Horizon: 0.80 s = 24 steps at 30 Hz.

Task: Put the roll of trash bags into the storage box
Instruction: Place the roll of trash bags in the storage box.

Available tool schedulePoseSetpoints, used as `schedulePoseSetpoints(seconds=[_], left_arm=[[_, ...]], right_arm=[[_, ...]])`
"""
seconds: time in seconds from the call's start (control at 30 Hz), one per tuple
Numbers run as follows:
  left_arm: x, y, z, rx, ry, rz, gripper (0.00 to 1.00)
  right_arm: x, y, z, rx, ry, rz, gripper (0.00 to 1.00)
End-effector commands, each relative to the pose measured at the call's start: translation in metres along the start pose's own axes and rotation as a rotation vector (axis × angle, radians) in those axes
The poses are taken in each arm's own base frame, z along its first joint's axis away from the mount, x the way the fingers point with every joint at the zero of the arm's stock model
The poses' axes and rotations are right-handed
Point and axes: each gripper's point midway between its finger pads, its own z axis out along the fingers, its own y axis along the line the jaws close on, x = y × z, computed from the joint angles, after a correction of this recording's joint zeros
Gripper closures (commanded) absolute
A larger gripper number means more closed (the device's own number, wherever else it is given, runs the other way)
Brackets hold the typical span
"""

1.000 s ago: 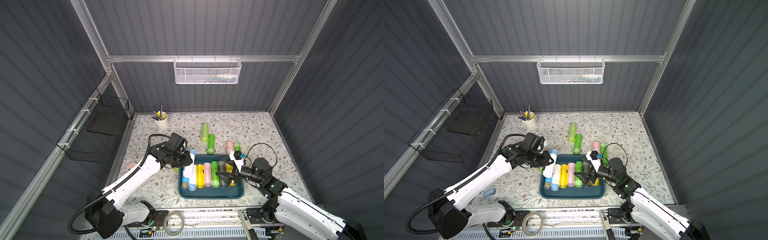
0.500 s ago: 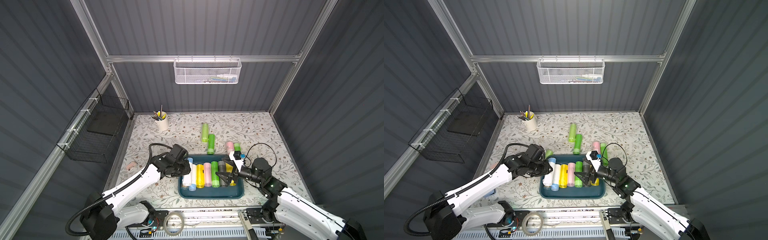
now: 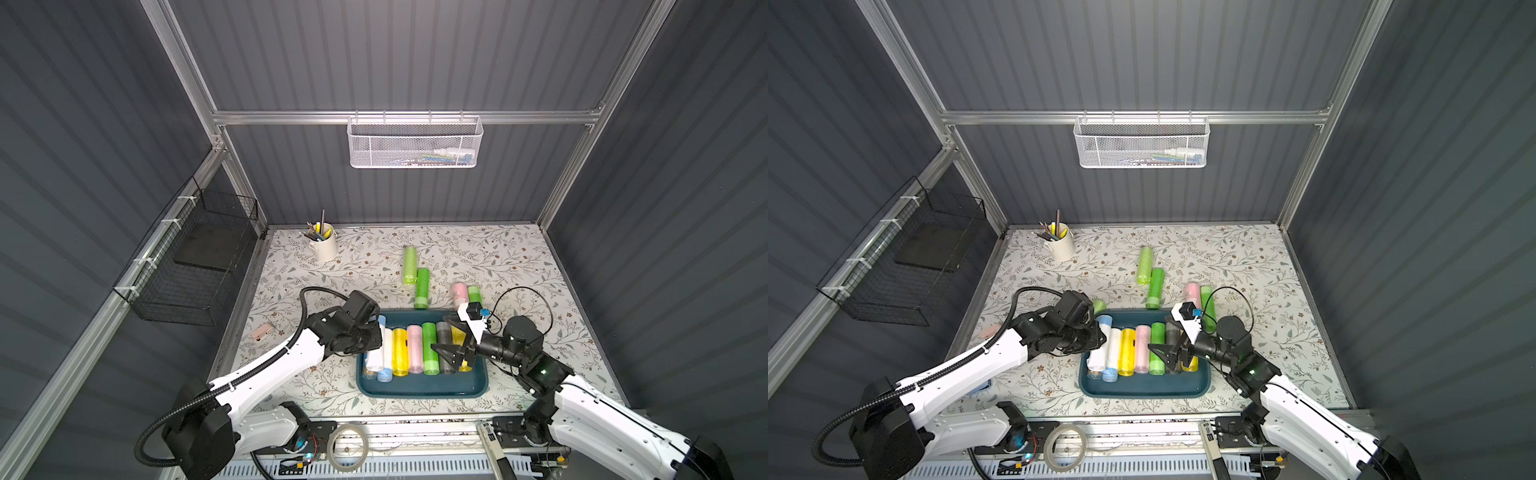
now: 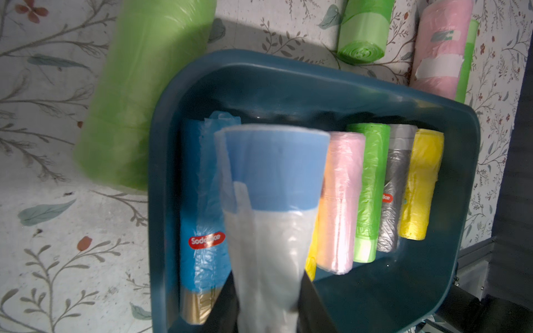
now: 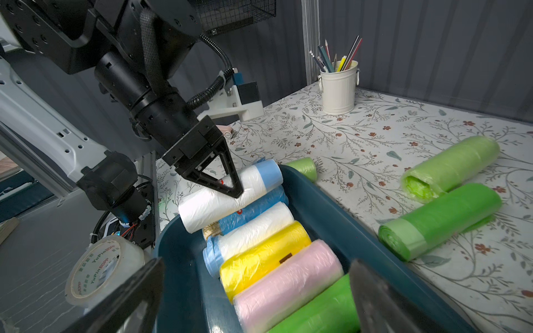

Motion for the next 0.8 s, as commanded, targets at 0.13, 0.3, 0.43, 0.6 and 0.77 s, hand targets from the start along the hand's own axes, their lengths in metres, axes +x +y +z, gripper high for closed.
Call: schedulePoseSetpoints(seconds=[0.13,0.3,0.43,0.6,0.77], left_arm=[[0.007,0.004,0.013,-0.016,0.006,0.014,0.72],[0.005,0.010,0.013,-0.050,-0.010,0.012,0.72],[0.008,0.011,0.017,-0.051,-0.006,0.008,0.71],[0.004,0.011,0.020,-0.068,-0.015,0.015,0.71],[0.002,0.015,0.024,-0.104,-0.006,0.048,0.70]], right_arm=[[0.004,-0.002,0.003,0.010,0.017,-0.008,0.01],[0.005,-0.005,0.004,0.021,0.021,-0.008,0.01],[0.006,-0.007,0.005,0.031,0.037,0.000,0.01],[0.010,-0.009,0.007,0.033,0.046,0.003,0.01],[0.012,-0.009,0.010,0.025,0.057,0.012,0.01]])
